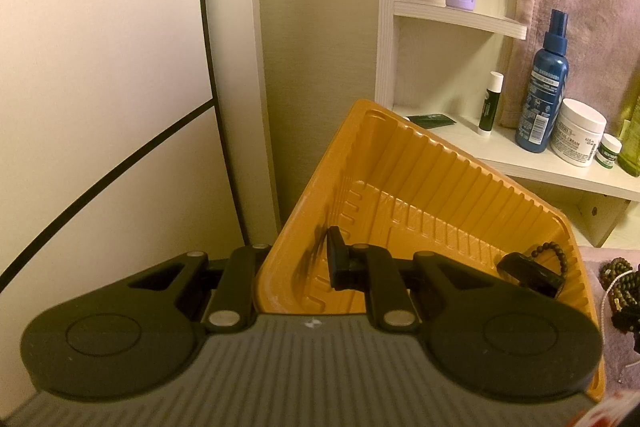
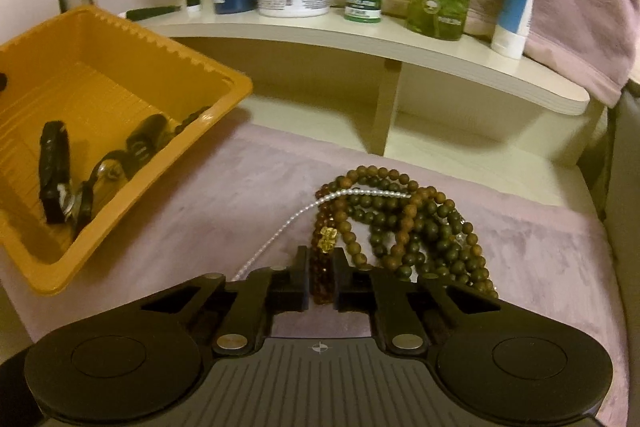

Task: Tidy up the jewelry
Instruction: 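Grasp another brown beaded bracelet from the pile with the right tool, then carry the bracelet into the orange tray and open the right tool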

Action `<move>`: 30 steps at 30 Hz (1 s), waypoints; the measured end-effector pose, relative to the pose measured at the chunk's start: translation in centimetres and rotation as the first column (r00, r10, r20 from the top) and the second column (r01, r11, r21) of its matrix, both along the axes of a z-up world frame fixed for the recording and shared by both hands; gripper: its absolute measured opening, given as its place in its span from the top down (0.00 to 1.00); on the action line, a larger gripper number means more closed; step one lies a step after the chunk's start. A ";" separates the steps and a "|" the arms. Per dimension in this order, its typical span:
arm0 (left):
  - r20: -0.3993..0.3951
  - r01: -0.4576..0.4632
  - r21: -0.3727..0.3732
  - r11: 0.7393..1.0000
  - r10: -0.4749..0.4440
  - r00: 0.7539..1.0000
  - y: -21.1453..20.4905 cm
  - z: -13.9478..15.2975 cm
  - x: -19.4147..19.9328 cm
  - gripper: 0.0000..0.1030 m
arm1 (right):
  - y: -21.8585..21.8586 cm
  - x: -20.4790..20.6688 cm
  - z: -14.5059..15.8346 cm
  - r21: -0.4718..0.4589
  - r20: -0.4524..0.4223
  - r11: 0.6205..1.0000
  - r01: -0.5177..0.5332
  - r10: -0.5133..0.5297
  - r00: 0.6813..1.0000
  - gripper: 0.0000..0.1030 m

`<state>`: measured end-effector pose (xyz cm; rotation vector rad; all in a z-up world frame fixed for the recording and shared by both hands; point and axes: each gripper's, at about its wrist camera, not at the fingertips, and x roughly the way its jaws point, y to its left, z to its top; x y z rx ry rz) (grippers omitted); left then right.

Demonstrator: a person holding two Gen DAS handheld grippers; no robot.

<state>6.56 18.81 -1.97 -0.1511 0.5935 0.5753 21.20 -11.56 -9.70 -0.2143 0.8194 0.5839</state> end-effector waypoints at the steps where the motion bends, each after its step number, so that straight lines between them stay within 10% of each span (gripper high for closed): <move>1: 0.000 0.000 0.001 1.000 0.000 1.000 0.0 0.0 0.0 0.86 | -0.1 -0.1 0.1 0.003 -0.008 1.000 -0.003 0.003 1.000 0.91; 30: 0.000 0.021 -0.003 1.000 -0.021 1.000 0.0 0.1 0.0 0.86 | -2.1 -2.6 8.9 0.321 -0.001 0.947 0.015 -0.016 1.000 0.96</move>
